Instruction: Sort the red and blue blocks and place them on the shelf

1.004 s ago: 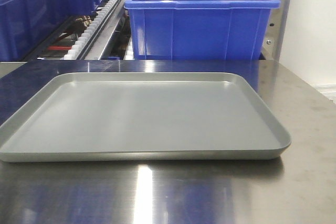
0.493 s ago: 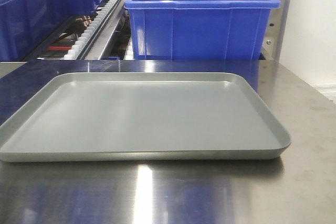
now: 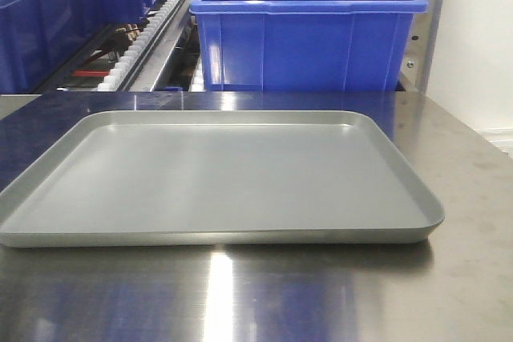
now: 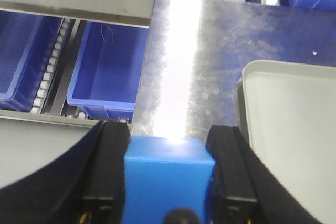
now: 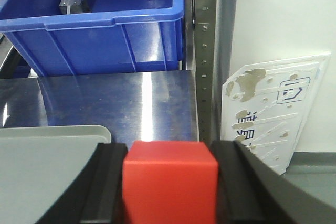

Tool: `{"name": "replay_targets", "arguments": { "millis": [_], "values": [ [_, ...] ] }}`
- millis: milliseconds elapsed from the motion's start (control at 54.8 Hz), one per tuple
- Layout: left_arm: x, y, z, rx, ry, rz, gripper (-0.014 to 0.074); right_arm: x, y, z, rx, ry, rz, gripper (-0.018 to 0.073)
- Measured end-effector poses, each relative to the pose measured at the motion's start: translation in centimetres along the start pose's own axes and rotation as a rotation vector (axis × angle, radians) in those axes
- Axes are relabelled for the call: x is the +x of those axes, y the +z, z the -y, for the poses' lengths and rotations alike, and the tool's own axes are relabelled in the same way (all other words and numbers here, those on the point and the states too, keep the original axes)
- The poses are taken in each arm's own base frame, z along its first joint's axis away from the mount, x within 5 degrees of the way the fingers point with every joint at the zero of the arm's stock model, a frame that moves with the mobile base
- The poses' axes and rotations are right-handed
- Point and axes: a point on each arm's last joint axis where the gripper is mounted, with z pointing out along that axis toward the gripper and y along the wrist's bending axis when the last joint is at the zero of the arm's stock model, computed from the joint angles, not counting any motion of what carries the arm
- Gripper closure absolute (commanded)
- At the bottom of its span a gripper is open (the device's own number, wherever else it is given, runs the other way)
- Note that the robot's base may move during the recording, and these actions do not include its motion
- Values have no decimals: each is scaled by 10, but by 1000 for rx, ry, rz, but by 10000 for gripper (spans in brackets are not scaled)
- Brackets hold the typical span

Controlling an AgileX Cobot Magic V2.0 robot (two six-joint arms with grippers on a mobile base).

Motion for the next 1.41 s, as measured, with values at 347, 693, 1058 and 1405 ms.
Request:
{"name": "replay_targets", "arguments": {
  "millis": [347,693,1058,1405],
  "values": [
    [4,18,1,-15,7,-71,517,0,0,0,0,0,0,501],
    [2,10,1,-8,4,-39,517,0,0,0,0,0,0,501],
    [-3,-15,-1,12,-6,58,517,0,0,0,0,0,0,501],
    [-3,-17,-1,14,-7,69,517,0,0,0,0,0,0,501]
  ]
}}
